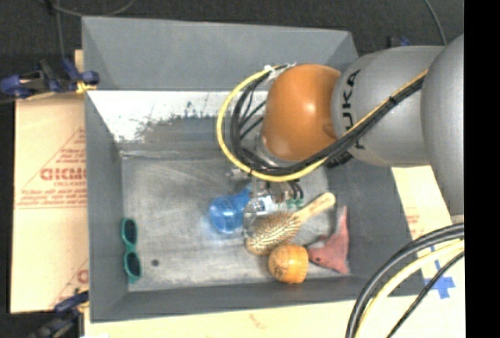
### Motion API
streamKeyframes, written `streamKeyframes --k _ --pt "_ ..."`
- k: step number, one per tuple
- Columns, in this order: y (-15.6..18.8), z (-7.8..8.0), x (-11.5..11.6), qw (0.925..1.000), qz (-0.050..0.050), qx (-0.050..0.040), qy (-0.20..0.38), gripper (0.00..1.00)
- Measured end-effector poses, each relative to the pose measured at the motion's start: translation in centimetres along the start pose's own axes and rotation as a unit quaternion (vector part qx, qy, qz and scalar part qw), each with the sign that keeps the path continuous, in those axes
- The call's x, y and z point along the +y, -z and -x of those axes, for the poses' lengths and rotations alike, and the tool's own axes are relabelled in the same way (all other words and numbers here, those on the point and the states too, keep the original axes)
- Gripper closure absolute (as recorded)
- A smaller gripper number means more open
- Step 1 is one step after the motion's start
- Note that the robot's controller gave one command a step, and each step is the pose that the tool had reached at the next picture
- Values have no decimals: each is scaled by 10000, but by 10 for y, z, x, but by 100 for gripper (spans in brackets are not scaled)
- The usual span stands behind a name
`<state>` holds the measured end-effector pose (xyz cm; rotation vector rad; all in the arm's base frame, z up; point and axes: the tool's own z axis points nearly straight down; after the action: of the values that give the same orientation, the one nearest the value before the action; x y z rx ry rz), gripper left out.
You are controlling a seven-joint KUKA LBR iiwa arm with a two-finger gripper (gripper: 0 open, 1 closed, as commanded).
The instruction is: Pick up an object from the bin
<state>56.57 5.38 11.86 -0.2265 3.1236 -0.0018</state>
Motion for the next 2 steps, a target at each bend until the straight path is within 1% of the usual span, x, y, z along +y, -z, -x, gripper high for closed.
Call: streamKeyframes --k 1,2 --pt "-40 -1 -34 9991 11 -16 421 0" --pt "-14 6 -10 9991 10 34 -431 0"
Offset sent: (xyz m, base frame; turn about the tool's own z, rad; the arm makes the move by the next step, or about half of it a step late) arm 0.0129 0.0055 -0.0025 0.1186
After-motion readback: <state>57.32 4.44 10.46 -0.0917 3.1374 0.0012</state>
